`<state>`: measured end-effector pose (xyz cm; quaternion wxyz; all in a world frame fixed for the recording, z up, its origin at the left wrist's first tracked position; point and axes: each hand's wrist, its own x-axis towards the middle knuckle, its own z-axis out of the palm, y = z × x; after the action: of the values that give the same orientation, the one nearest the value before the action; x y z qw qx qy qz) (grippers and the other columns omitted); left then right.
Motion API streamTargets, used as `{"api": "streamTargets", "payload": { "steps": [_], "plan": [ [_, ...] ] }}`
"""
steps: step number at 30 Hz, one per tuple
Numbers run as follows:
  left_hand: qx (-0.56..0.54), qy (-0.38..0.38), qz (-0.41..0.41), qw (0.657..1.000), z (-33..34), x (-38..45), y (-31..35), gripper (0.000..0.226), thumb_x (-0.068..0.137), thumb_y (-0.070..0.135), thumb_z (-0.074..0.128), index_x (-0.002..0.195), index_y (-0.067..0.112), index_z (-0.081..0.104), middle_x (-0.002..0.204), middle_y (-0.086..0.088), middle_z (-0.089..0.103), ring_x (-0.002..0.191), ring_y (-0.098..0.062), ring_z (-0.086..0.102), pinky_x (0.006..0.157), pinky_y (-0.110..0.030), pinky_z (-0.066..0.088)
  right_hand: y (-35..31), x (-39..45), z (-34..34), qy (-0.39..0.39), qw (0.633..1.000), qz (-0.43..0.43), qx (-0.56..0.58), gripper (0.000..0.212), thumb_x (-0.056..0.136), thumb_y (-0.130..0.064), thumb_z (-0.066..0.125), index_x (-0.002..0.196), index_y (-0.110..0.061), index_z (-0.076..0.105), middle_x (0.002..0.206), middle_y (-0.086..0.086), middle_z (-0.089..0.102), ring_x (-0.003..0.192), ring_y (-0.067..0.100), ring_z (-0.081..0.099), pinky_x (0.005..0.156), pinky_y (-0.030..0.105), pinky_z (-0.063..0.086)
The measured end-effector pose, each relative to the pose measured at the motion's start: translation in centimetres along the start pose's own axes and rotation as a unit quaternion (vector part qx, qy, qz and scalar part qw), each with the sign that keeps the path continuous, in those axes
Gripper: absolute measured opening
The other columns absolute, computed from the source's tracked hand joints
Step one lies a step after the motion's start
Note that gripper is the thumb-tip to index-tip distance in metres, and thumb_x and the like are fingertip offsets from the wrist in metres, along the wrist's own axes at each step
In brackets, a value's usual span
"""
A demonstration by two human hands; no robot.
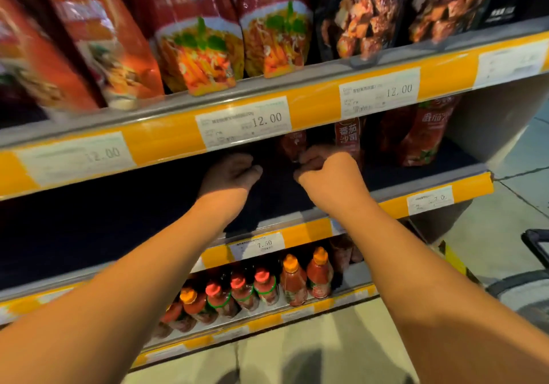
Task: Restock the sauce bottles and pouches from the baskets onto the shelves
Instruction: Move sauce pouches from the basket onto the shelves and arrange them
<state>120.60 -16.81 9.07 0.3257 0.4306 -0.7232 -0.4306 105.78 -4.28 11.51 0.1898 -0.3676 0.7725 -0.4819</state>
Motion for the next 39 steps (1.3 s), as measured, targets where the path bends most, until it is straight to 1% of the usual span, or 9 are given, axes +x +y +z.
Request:
{"api": "streamTargets", "payload": {
  "steps": [3,5,8,12,19,26,30,36,39],
  "plan": [
    [0.019,-0.005,0.016,1.000,-5.4,-4.0,-0.3,0.026,0.094,0.028,0.073,0.119,0.025,0.071,0.119,0.009,0.071,0.111,-0.004,0.065,0.087,-0.008,0.043,-2.4,-2.5,2.8,-0.123,0.989,-0.073,-0.033,0.038,0.088,-0.029,0.078,0.124,-0.020,0.068,0.116,-0.003,0.068,0.104,0.017,0.065,0.092,0.036,0.055],
    [0.053,-0.023,0.033,0.998,-9.2,-7.1,-0.6,0.028,0.096,0.036,0.070,0.123,0.033,0.068,0.126,0.015,0.067,0.118,0.001,0.060,0.100,-0.022,0.045,-3.9,-4.4,4.7,-0.181,0.974,-0.122,-0.065,0.049,0.089,-0.038,0.076,0.135,-0.025,0.062,0.129,-0.007,0.063,0.114,0.014,0.061,0.096,0.034,0.052],
    [0.090,-0.023,0.041,0.995,-14.3,-11.9,-1.4,0.028,0.097,0.036,0.068,0.125,0.039,0.066,0.129,0.021,0.064,0.124,0.005,0.055,0.106,-0.030,0.046,-5.6,-7.1,7.2,-0.241,0.947,-0.187,-0.101,0.053,0.091,-0.041,0.074,0.140,-0.034,0.056,0.142,-0.008,0.056,0.127,0.012,0.056,0.101,0.034,0.049],
    [0.126,0.008,0.025,0.992,-21.1,-18.6,-2.6,0.034,0.097,0.038,0.068,0.129,0.047,0.061,0.135,0.031,0.057,0.128,0.012,0.048,0.111,-0.031,0.042,-8.8,-11.2,10.5,-0.293,0.912,-0.258,-0.126,0.056,0.093,-0.042,0.071,0.145,-0.037,0.050,0.147,-0.012,0.050,0.134,0.011,0.050,0.105,0.030,0.044],
    [0.175,0.097,0.015,0.980,-31.6,-30.2,-4.8,0.042,0.094,0.036,0.069,0.134,0.042,0.060,0.143,0.021,0.055,0.136,0.001,0.047,0.114,-0.042,0.043,-13.9,-18.6,16.3,-0.367,0.858,-0.329,-0.145,0.058,0.096,-0.044,0.068,0.149,-0.040,0.045,0.151,-0.019,0.045,0.138,0.007,0.044,0.111,0.028,0.040],
    [0.215,0.174,-0.056,0.959,-39.6,-41.9,-8.6,0.047,0.097,0.039,0.067,0.139,0.053,0.051,0.149,0.034,0.044,0.138,0.012,0.039,0.110,-0.027,0.038,-17.5,-26.1,21.8,-0.430,0.811,-0.378,-0.122,0.054,0.093,-0.044,0.071,0.142,-0.048,0.049,0.140,-0.026,0.052,0.125,-0.003,0.050,0.098,0.023,0.044],
    [0.210,0.214,-0.112,0.948,-43.1,-47.9,-11.4,0.046,0.097,0.039,0.066,0.139,0.051,0.053,0.148,0.031,0.046,0.136,0.005,0.046,0.106,-0.031,0.046,-18.6,-29.7,24.9,-0.467,0.778,-0.401,-0.124,0.056,0.094,-0.047,0.069,0.143,-0.053,0.043,0.137,-0.041,0.042,0.119,-0.021,0.041,0.099,0.015,0.038],
    [0.175,0.270,-0.189,0.928,-45.3,-55.2,-17.1,0.044,0.096,0.035,0.069,0.131,0.057,0.054,0.135,0.041,0.049,0.124,0.014,0.049,0.092,-0.016,0.044,-20.4,-34.5,30.4,-0.516,0.723,-0.432,-0.159,0.054,0.096,-0.050,0.065,0.145,-0.050,0.042,0.151,-0.029,0.040,0.133,-0.008,0.037,0.113,0.025,0.033],
    [0.161,0.290,-0.210,0.920,-45.4,-57.1,-20.1,0.039,0.096,0.032,0.069,0.128,0.051,0.058,0.131,0.035,0.055,0.123,0.012,0.051,0.097,-0.023,0.045,-20.8,-36.6,33.4,-0.537,0.700,-0.433,-0.184,0.056,0.096,-0.047,0.067,0.147,-0.044,0.044,0.152,-0.023,0.042,0.134,-0.003,0.040,0.107,0.020,0.031]
  ]
}}
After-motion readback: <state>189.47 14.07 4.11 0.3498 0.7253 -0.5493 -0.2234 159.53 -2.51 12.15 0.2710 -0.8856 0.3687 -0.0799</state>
